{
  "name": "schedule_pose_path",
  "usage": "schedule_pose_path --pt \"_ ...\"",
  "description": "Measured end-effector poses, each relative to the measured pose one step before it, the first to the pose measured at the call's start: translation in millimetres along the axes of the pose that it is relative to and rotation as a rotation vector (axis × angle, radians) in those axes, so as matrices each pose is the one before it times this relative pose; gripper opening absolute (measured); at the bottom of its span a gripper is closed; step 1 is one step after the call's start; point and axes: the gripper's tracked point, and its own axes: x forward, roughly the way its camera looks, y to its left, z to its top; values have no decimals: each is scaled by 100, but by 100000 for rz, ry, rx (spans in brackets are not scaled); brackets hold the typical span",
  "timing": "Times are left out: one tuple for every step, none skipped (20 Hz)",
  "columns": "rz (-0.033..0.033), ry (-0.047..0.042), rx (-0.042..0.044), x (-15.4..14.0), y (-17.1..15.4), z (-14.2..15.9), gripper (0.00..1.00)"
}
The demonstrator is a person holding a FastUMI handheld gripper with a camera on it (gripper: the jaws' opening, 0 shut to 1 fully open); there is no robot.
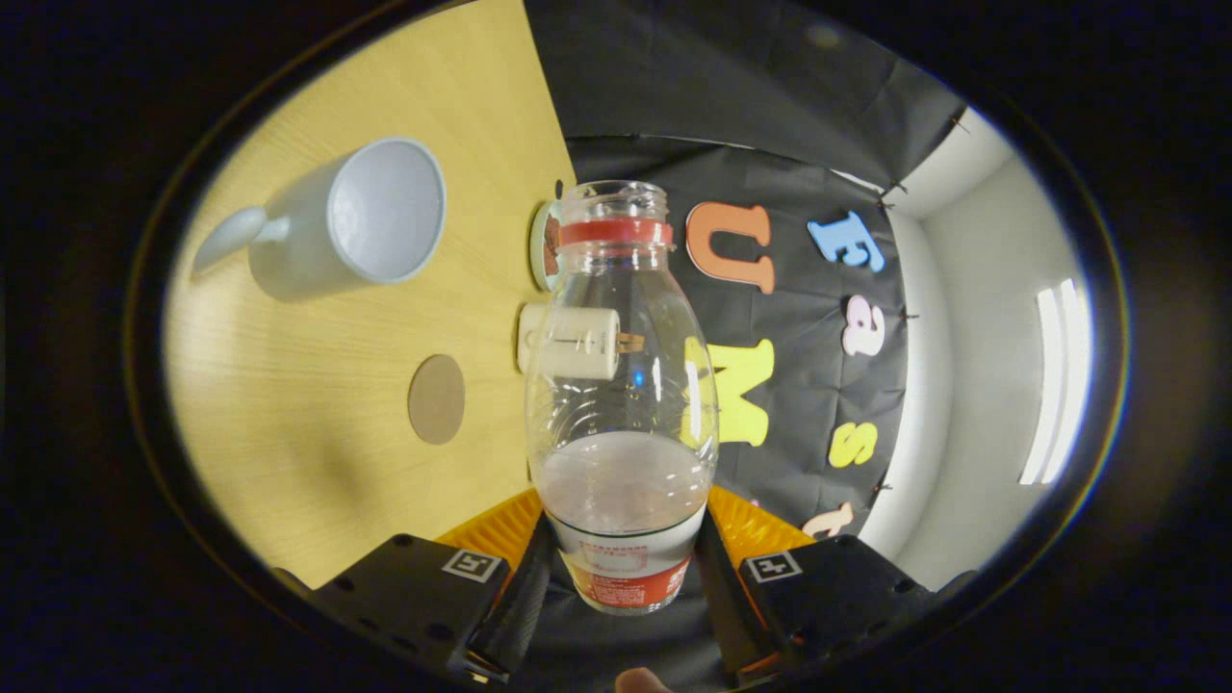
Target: Take the bottle from table, then pour the juice into the cup, finally place the bottle on the coaster
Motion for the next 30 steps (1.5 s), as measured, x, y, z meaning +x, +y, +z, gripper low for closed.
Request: schedule_pose_path --pt "2586 596 6120 -136 627 -127 77" --pt "1821 661 5718 -247 363 -92 77" --pt "833 -151 5531 -253 52 114 77" --pt "854 -787 4543 -238 79 380 78" --pt "587 -462 3371 -237 56 331 78" --pt "285 -913 2674 -243 -33 231 78" --pt "-546 -868 2912 -269 -226 429 78" --pt "-154 -979 3562 -357 -162 322 78" --pt "490 -680 4313 -264 124 252 78" --pt "1150 -592 4815 -256 284 105 78" --pt "1300 -101 4772 -159 174 52 78" --pt "331 -1049 4920 -229 -286 275 78" --pt "-543 -971 4564 -224 -613 318 78" --pt "-198 -568 4578 -261 -749 177 78" --pt "238 -877 5611 -174 -666 364 78" --pt "1112 -559 6187 -222 -323 313 78" --pt "1748 -11 6149 -243 -266 383 78" --pt "2529 -434 5725 -273 -172 452 78" --pt "2031 -702 5152 -255 -141 655 78" --pt "1327 -783 4808 -247 -637 642 78" --pt "799 -835 4248 -116 -488 704 78" --pt "336 -424 3463 -131 -678 618 77" --pt "408 -876 2963 -63 -401 778 77" --pt "230 -744 2272 -34 -133 1019 77" --pt "610 -635 1497 -95 -29 734 78" --pt "376 -798 1163 179 -15 637 78" --pt "823 -721 1867 -38 23 218 78" --pt "1080 -736 2981 45 59 749 78" --pt "1185 -614 3807 296 -77 842 78" --pt "942 -634 4743 162 -111 676 78"
